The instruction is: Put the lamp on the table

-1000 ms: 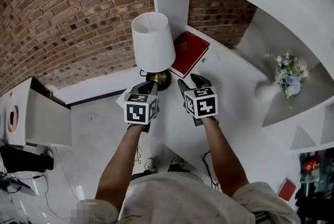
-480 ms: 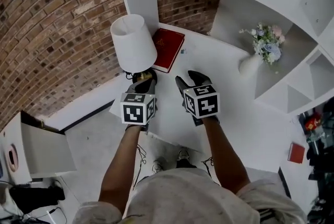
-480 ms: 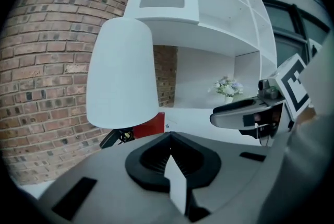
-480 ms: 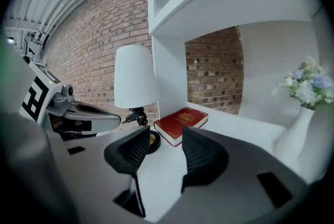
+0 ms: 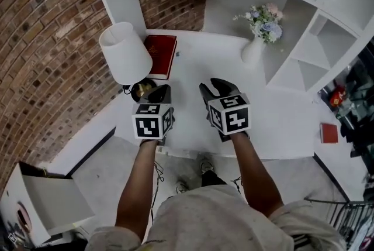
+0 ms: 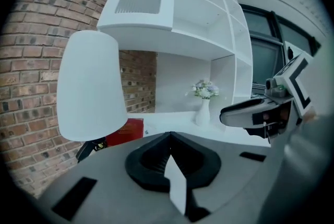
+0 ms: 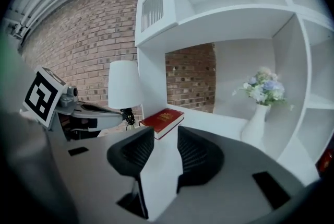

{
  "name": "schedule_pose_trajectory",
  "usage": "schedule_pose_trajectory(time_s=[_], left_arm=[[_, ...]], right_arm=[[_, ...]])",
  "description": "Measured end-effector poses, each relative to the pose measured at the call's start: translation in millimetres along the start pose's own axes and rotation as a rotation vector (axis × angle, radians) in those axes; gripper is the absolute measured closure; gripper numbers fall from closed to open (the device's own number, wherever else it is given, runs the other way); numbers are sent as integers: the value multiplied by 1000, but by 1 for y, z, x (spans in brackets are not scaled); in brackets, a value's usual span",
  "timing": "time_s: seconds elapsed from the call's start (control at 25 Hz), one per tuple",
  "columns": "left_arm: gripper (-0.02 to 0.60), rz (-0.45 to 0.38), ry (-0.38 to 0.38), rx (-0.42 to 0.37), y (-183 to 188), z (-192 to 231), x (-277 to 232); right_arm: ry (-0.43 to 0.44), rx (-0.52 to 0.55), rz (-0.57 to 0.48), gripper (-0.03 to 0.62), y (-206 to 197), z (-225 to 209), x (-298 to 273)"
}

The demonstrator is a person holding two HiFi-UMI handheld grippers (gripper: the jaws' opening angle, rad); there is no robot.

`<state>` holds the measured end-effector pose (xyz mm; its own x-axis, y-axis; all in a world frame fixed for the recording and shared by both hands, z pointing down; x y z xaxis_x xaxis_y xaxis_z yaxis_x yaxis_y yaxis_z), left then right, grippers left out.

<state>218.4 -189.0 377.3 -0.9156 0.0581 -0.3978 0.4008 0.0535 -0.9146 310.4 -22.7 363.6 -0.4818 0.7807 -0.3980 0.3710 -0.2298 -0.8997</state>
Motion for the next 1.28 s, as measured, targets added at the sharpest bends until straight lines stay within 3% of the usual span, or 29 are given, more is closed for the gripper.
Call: schedule_pose_trajectory(time_s=[0.28,0.6,1.28], left_arm=[[584,-27,-90,-27,5,-26,-3],[584,-42,-150,-84,7,-44,-1],[584,-66,-177,-136,10,-41,9]], right_arm=[[-112,-30,-34,545,-9,-14,47],[-175,-65,-58,562,-18,-22,77],[-215,-90,-116,579,-31,-24,96]])
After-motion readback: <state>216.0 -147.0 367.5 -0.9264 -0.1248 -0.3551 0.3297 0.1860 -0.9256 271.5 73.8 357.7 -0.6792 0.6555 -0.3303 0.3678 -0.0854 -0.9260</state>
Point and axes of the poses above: the fingertips, and each gripper's own axes: x backward along the fingers, z to its left, y out of its top, the point moved 8 cm from there along x, backward along the fingers, and after that the axes turned 9 degrees about -x, right-handed, at the moved point
